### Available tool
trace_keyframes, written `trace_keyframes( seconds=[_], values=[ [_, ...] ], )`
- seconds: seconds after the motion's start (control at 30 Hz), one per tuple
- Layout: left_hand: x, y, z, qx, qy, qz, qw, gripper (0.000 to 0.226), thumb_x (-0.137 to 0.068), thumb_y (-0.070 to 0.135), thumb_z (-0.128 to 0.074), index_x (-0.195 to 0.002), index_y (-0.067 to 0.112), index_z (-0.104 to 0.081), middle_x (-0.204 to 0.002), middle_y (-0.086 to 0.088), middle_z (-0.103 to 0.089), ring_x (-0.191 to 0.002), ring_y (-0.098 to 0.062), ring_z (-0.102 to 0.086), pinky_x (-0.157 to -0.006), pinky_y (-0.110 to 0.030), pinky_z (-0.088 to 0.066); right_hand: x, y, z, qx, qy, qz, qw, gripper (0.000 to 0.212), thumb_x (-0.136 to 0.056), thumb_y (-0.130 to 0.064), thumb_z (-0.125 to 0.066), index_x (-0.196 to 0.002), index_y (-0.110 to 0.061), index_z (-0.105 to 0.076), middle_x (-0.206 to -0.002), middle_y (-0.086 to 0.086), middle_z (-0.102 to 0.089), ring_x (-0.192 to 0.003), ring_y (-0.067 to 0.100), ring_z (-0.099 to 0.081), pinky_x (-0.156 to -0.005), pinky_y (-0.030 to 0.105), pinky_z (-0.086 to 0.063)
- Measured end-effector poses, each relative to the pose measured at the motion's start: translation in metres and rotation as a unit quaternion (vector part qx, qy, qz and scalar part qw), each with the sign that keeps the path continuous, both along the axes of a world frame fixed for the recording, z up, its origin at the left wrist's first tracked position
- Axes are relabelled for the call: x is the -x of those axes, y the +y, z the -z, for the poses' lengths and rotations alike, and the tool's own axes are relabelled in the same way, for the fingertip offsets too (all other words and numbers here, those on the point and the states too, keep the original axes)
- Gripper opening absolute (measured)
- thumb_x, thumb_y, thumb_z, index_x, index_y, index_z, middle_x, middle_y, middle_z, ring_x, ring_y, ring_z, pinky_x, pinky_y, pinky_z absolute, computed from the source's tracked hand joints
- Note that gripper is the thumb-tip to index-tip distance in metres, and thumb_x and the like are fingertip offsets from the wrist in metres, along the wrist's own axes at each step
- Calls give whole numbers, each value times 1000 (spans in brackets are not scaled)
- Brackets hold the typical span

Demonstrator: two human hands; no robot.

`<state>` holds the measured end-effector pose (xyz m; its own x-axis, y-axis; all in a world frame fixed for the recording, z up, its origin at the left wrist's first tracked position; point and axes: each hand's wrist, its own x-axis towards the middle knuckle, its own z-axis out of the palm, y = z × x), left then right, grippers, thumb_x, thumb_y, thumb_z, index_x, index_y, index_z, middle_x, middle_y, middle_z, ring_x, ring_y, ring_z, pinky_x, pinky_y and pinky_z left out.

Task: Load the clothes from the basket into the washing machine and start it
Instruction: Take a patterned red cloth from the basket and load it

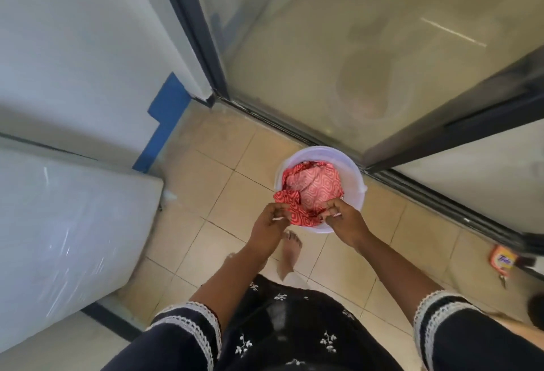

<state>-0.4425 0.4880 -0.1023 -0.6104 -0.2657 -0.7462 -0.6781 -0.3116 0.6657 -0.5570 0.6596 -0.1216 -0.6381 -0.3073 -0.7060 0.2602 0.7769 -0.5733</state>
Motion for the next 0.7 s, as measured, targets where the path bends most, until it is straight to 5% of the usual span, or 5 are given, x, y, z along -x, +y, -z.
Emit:
trace_keyframes(
  seconds=[0.1, 0.2, 0.37, 0.57, 0.7],
  values=[
    [4, 19, 20, 5, -42, 65, 997, 27, -93, -1, -54, -115, 12, -61, -105, 4, -63, -100, -17, -62, -82, -25, -50, 12, 4, 32, -22, -41, -10, 999, 21, -91, -6, -57, -110, -16, -61, -107, 4, -68, -94, 20, -60, -68, 20, -44],
    [5, 21, 49, 19, -85, 129, 988, 31, -90, -3, -53, -114, 14, -60, -104, 9, -61, -95, -12, -61, -66, -8, -47, 15, 6, 74, -48, -80, -42, 995, 34, -91, -13, -61, -125, -15, -59, -121, 9, -65, -110, 25, -59, -79, 25, -41],
    [24, 2, 129, 81, -116, 267, 953, 40, -90, 17, -60, -129, 15, -54, -131, -7, -50, -114, -22, -55, -95, -31, -46, 16, -8, 153, -86, -112, -143, 980, 41, -95, -11, -53, -136, -15, -51, -141, 10, -49, -125, 29, -51, -96, 30, -43],
    [48, -16, 219, 116, -120, 292, 942, 38, -96, 13, -59, -133, 13, -52, -131, -7, -49, -110, -17, -52, -86, -22, -38, 8, -13, 243, -189, -125, -353, 908, 45, -98, -14, -46, -140, -30, -48, -159, 10, -11, -142, 31, -32, -110, 43, -39],
    [46, -13, 258, 111, -132, 295, 940, 37, -96, 14, -58, -133, 15, -51, -131, -7, -51, -112, -19, -55, -85, -23, -38, -5, -10, 293, -188, -162, -300, 921, 65, -94, -22, -55, -154, -15, -30, -163, 10, -6, -138, 35, -37, -111, 45, -37]
  ],
)
